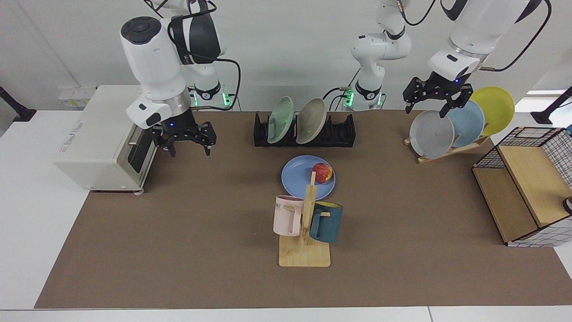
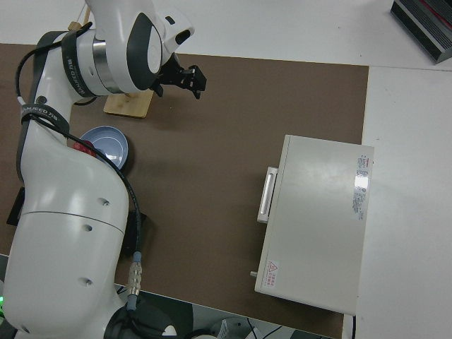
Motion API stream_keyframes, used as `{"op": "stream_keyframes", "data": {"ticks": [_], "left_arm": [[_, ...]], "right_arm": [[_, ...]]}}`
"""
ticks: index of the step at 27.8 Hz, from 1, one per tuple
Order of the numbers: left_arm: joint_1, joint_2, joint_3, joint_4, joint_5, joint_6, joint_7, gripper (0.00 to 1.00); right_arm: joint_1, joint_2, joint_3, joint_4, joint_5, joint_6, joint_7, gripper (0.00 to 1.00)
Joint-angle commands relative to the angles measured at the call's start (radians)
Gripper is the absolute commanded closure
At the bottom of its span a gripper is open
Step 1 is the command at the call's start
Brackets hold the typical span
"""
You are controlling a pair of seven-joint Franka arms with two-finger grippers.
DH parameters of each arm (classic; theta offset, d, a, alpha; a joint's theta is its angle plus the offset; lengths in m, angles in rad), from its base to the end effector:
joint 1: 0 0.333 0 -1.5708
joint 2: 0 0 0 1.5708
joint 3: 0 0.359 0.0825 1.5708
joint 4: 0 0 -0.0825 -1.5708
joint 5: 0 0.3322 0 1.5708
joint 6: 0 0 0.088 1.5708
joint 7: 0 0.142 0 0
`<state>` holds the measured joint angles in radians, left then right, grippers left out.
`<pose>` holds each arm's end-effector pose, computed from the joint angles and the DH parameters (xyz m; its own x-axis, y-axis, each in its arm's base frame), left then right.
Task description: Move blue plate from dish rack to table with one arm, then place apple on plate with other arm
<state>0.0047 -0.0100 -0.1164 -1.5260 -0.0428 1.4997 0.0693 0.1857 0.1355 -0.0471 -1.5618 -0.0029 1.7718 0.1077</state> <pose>0.4880 -0.0615 0.6501 0.9830 -0.1829 -0.0134 -0.1822 -0.9823 0.0426 0.5628 0.0800 0.5825 0.9967 0.0320 0.0751 0.0320 -0.9995 0.0012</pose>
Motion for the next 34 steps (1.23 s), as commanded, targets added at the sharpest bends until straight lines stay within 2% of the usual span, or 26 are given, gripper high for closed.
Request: {"op": "stream_keyframes", "data": {"ticks": [1,6,15,24,34], "left_arm": [[0.003,-0.021,0.003,-0.02,-0.005,-0.006,0.003,0.0],[0.003,-0.022,0.003,-0.02,-0.005,-0.006,0.003,0.0],[0.003,-0.028,0.003,-0.019,-0.005,-0.006,0.003,0.0],[0.003,-0.036,0.004,-0.02,-0.003,-0.006,0.003,0.0],[0.003,-0.041,0.004,-0.02,-0.003,-0.006,0.003,0.0]], "right_arm": [[-0.087,-0.063,0.018,-0.043,-0.008,-0.009,-0.129,0.0],[-0.13,-0.097,0.02,-0.041,-0.011,-0.037,-0.155,0.0],[-0.149,-0.148,0.018,-0.044,-0.012,-0.083,-0.166,0.0],[-0.144,-0.158,0.02,-0.061,0.004,-0.084,-0.131,0.0],[-0.137,-0.18,0.021,-0.086,0.007,-0.138,-0.12,0.0]]}}
